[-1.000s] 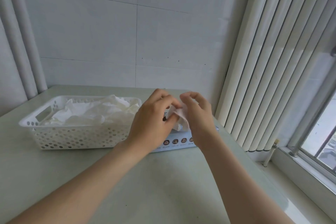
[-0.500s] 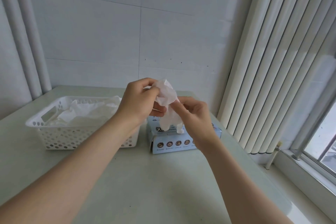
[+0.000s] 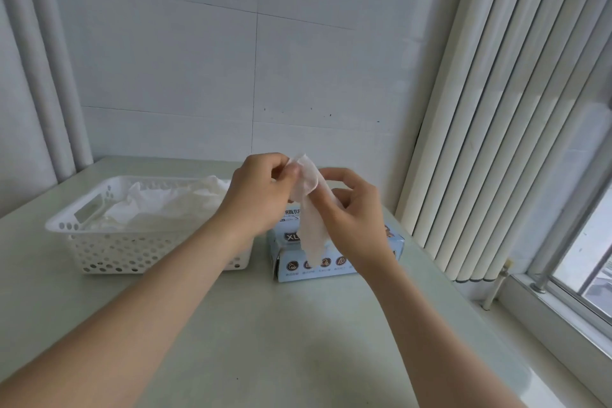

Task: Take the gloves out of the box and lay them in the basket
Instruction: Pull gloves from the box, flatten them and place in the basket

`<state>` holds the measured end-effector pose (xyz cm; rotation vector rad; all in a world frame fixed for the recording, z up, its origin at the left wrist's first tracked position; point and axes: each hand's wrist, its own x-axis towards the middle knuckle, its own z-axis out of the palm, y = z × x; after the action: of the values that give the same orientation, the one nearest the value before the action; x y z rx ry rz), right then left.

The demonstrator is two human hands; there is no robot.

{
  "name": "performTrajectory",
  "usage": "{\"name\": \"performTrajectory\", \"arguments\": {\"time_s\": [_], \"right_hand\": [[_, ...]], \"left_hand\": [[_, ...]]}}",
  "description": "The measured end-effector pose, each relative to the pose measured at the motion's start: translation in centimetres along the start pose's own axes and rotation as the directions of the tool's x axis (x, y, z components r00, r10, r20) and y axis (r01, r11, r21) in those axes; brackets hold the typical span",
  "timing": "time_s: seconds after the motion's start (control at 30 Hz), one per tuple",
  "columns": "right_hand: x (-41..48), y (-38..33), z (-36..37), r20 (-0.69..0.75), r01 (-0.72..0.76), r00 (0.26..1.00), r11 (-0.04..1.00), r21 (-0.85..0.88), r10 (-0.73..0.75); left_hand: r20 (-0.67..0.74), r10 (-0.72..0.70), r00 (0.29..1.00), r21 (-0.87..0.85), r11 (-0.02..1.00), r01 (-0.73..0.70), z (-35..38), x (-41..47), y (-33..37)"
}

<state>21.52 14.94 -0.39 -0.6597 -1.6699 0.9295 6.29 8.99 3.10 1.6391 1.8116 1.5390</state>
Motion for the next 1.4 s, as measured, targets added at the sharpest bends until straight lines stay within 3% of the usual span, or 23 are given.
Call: {"name": "performTrajectory", "arguments": {"time_s": [0.2, 0.37, 0.6, 0.73, 0.9, 1.07, 1.2, 1.4], "right_hand": [[0.3, 0.1, -0.2, 0.055, -0.032, 0.998, 0.998, 0.046, 0.030], [0.3, -0.6, -0.2, -0.015, 0.025, 1.000, 1.000, -0.018, -0.026], [0.2, -0.4, -0.3, -0.004, 0.048, 0.999, 0.994, -0.097, -0.049], [0.6, -0.2, -0.5, -0.108, 0.031, 0.992, 0.955, -0.295, -0.065], [0.7, 0.1, -0.8, -0.144, 0.077, 0.978, 0.899, -0.430, -0.153], [0.4, -0.8, -0.3, -0.158, 0.115, 0.972, 0.939, -0.326, -0.174], [0.4, -1.0, -0.1, -0.172, 0.138, 0.966, 0.948, -0.287, -0.193], [0.5, -1.5, -0.9, -0.109, 0.133, 0.982, 0.970, -0.202, -0.157]], "left_hand": [[0.060, -0.106, 0.992, -0.173, 0.978, 0.115, -0.7, 0.6, 0.2], [0.184, -0.192, 0.964, -0.249, 0.939, 0.235, -0.8, 0.0, 1.3], [0.188, -0.066, 0.980, -0.210, 0.972, 0.106, -1.0, 0.0, 0.8], [0.161, -0.028, 0.987, -0.132, 0.990, 0.049, -1.8, 0.6, 0.1], [0.124, -0.070, 0.990, -0.094, 0.992, 0.081, -2.2, 0.7, 0.3], [0.194, -0.177, 0.965, -0.174, 0.962, 0.211, -1.8, 0.4, 1.1], [0.282, -0.086, 0.956, -0.174, 0.975, 0.139, -1.7, -0.1, 1.3], [0.160, -0.102, 0.982, -0.173, 0.976, 0.130, -1.9, 0.4, 0.7]]}}
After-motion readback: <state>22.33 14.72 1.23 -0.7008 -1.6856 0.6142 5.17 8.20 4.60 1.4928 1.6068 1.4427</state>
